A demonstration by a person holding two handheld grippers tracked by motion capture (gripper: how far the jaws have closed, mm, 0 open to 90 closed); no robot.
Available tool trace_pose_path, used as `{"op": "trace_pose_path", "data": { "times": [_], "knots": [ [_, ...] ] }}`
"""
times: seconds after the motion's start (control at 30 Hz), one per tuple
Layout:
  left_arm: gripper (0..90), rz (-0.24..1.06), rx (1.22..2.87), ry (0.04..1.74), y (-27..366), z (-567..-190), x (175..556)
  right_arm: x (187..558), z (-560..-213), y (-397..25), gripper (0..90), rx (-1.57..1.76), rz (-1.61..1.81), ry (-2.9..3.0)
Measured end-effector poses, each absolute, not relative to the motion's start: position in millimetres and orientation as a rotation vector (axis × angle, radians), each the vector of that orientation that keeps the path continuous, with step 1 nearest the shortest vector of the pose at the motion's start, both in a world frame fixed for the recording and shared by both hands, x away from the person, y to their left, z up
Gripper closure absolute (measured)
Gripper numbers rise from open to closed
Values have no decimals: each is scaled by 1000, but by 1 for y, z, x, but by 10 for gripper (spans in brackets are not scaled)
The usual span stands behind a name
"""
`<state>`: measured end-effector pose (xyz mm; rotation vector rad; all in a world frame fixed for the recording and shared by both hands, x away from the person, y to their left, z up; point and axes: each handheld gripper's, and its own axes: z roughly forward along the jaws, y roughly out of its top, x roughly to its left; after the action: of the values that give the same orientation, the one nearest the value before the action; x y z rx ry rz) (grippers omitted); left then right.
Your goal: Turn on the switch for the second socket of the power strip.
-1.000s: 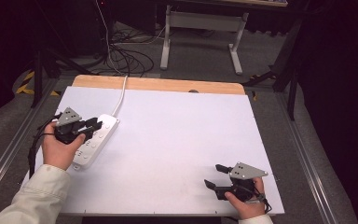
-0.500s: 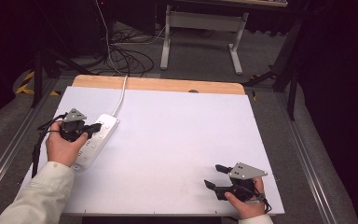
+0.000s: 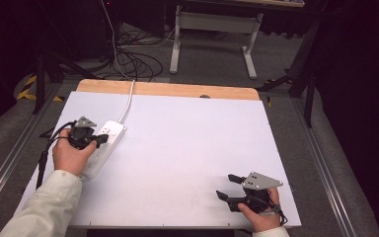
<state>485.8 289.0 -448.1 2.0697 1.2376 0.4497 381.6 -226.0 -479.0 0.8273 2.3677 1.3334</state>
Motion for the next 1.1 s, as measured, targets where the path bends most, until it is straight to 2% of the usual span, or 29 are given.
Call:
{"op": "trace_pose_path", "data": {
  "times": [1.1],
  "knots": [
    [899,467,2135,1233,285,-453,487,381,-479,-226,293,825,1334,2369]
  ]
}}
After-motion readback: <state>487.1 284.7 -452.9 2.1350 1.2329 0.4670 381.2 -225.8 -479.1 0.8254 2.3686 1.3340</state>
